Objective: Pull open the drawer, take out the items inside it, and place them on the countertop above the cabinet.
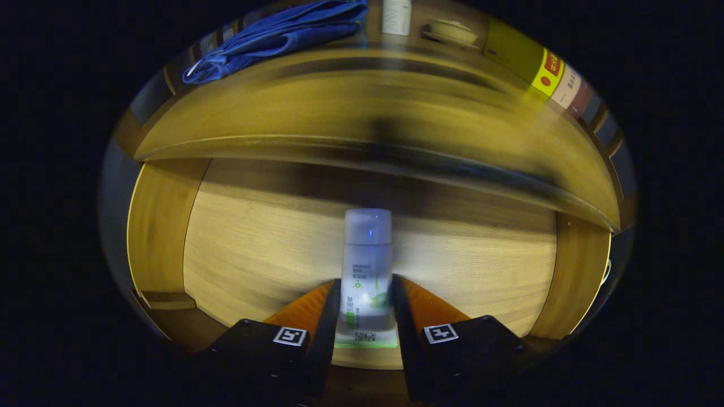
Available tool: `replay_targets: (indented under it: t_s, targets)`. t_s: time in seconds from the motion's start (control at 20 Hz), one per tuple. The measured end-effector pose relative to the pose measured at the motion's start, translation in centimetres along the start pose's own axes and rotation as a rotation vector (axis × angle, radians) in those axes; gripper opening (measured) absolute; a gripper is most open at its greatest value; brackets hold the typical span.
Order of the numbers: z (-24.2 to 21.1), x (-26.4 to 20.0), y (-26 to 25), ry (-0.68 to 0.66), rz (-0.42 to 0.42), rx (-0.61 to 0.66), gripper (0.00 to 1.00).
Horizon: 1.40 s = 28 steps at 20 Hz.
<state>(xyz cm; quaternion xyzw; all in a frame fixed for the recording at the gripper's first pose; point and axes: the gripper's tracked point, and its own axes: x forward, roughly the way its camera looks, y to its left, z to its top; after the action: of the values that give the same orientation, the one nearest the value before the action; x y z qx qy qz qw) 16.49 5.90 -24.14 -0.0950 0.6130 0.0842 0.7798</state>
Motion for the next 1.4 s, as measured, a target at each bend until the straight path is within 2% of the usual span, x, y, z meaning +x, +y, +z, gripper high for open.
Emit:
replay_targets:
  t_s: [0.1, 0.25, 0.55, 0.6, 0.65, 0.7, 0.75, 0.8, 0.95, 1.15, 1.4]
  targets:
    - [1.7, -1.3, -0.1, -0.014, -0.007, 0.018, 0.50]
    - [4.6, -4.1, 0.0, -0.036, 0.003, 0.002, 0.38]
    - [11.4, -13.3, 1.3, -0.101, 0.098, -0.035, 0.37]
    - [6.2, -15.9, -2.1, -0.116, 0.109, -0.044, 0.37]
    - [9.6, -17.4, 0.2, -0.132, 0.118, -0.051, 0.37]
    - [10.5, -18.5, 0.3, -0.149, 0.127, -0.056, 0.37]
    - [10.6, -20.5, 0.1, -0.166, 0.137, -0.055, 0.37]
    - [11.2, -18.8, 0.1, -0.192, 0.151, -0.048, 0.37]
    - [12.9, -23.1, -0.3, -0.296, 0.179, -0.028, 0.37]
    - [18.8, -27.6, -1.2, -0.446, 0.188, 0.028, 0.37]
    - [26.6, -27.0, -4.7, -0.521, 0.094, 0.091, 0.37]
